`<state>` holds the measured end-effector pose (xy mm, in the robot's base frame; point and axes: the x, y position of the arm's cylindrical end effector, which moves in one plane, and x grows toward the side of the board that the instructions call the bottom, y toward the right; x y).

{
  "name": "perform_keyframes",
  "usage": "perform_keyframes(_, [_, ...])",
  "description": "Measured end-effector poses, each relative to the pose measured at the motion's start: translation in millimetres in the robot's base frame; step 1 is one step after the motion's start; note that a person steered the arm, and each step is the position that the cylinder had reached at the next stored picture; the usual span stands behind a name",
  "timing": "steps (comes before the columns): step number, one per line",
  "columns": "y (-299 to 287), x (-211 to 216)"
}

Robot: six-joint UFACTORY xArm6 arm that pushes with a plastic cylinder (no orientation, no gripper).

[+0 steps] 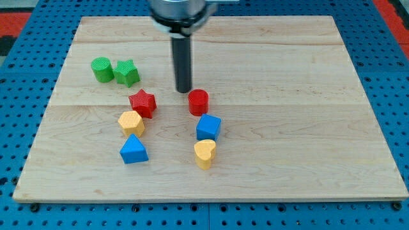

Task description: Push the green star into the red star

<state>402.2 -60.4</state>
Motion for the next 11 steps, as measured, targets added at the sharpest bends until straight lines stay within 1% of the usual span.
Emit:
perform_keyframes(1, [9, 1])
perform_keyframes(2, [34, 10])
perform_keyframes(3, [36, 16])
perform_keyframes(4, [41, 0])
perform_keyframes(5, [-16, -74])
perform_keyframes(6, [-108, -132])
perform_keyframes(7, [-135, -80])
perform_keyframes(8, [-78, -36])
perform_keyframes(9, [-39, -13])
perform_keyframes(10, [-39, -36])
perform_keyframes(11, [-93, -38])
